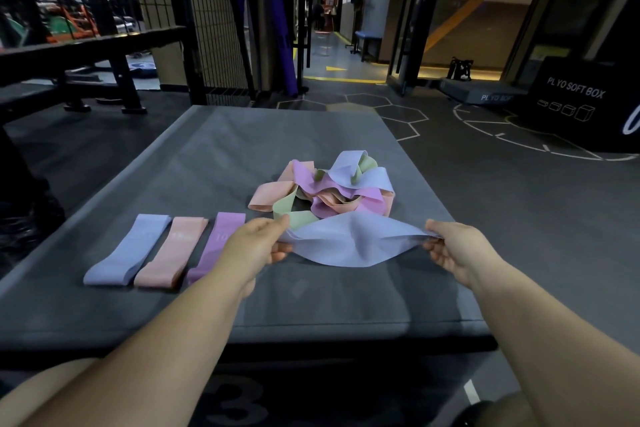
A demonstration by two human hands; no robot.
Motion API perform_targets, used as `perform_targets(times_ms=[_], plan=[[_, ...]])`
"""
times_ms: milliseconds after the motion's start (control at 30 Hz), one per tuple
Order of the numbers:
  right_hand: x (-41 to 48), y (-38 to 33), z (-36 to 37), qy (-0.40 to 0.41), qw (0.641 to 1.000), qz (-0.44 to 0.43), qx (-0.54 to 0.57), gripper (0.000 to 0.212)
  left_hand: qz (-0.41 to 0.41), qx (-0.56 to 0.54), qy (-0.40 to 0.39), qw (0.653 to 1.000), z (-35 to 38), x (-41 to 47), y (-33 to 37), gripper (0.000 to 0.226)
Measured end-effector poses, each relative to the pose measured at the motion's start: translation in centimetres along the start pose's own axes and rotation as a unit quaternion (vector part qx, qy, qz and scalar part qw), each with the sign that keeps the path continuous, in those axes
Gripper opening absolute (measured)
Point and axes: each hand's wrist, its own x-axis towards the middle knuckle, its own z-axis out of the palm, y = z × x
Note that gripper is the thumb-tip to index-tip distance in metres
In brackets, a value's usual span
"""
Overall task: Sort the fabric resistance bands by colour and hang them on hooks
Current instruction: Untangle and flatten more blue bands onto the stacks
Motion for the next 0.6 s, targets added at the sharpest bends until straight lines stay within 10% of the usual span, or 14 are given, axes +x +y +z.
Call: perform_targets(times_ms=[233,600], plan=[[0.5,0.2,-0.8,-0.003,1.0,-0.011,0.016,0.009,-0.025,-0.051,0.018,0.998,-0.4,-0.1,0.7,0.015],[0.4,1.3,-2.7,0.009,0.97,-0.089,-0.226,0.021,0.087,0.235,-0.013,0.968,-1.0,-0.4,-1.3,0.021]])
